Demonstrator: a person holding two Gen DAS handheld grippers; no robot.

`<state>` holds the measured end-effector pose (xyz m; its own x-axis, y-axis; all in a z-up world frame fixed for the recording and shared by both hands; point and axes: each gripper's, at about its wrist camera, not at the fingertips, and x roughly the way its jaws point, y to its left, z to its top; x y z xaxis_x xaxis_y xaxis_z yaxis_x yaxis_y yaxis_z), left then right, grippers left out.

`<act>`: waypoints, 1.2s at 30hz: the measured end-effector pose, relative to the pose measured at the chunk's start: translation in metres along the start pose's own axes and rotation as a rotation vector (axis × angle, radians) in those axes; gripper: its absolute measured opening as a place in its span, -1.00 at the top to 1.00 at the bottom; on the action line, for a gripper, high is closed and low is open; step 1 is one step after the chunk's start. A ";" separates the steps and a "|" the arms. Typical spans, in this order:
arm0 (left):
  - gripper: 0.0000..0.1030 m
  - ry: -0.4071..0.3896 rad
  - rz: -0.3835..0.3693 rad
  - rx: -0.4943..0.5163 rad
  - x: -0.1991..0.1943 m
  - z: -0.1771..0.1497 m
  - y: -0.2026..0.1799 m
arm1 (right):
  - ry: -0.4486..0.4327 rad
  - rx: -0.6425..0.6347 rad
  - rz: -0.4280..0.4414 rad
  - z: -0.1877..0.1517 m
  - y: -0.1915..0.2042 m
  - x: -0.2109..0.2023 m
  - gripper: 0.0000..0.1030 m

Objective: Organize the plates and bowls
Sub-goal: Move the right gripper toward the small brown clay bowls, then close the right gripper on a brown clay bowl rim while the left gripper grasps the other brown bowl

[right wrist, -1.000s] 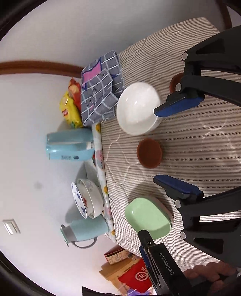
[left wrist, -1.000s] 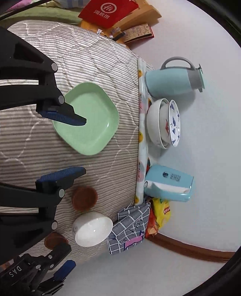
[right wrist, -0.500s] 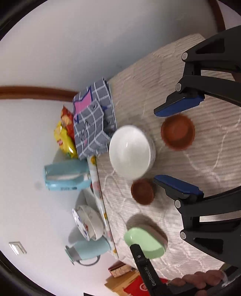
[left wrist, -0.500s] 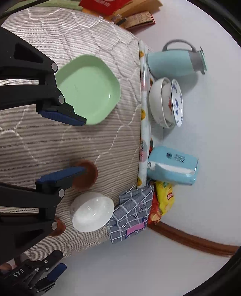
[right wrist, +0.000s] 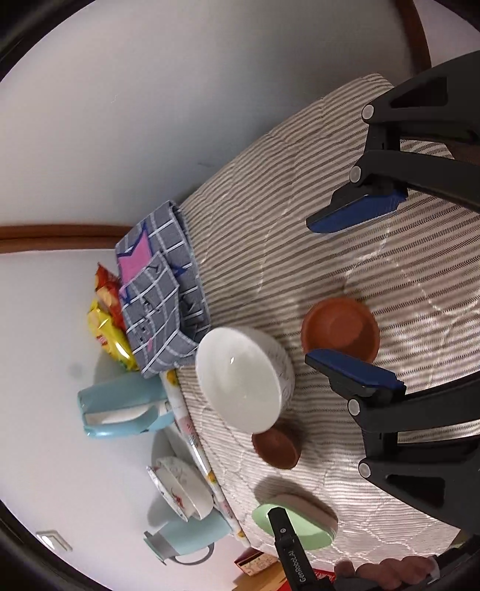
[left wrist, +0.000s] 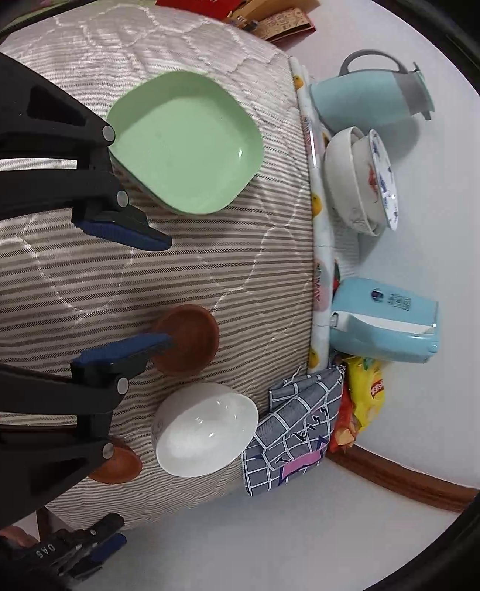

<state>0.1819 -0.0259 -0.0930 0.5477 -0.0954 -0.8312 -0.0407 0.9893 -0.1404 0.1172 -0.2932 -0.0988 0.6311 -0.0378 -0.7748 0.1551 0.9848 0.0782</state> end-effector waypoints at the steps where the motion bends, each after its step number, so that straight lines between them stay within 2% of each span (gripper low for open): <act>1: 0.14 0.006 -0.001 -0.003 0.004 0.000 0.000 | 0.008 0.005 0.001 -0.001 -0.002 0.003 -0.25; 18: 0.14 0.047 0.001 -0.005 0.052 0.003 -0.011 | 0.086 0.027 0.037 -0.008 -0.009 0.054 -0.24; 26: 0.14 0.044 0.006 -0.010 0.070 0.007 -0.017 | 0.115 0.016 0.069 -0.011 -0.005 0.071 -0.12; 30: 0.15 0.049 0.000 -0.012 0.076 0.009 -0.018 | 0.135 0.012 0.075 -0.012 -0.004 0.078 0.02; 36: 0.15 0.071 0.004 -0.023 0.088 0.011 -0.018 | 0.132 0.000 0.087 -0.012 -0.001 0.082 0.02</act>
<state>0.2397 -0.0513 -0.1574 0.4873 -0.0993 -0.8676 -0.0626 0.9870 -0.1482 0.1597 -0.2948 -0.1700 0.5371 0.0697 -0.8406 0.1048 0.9833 0.1486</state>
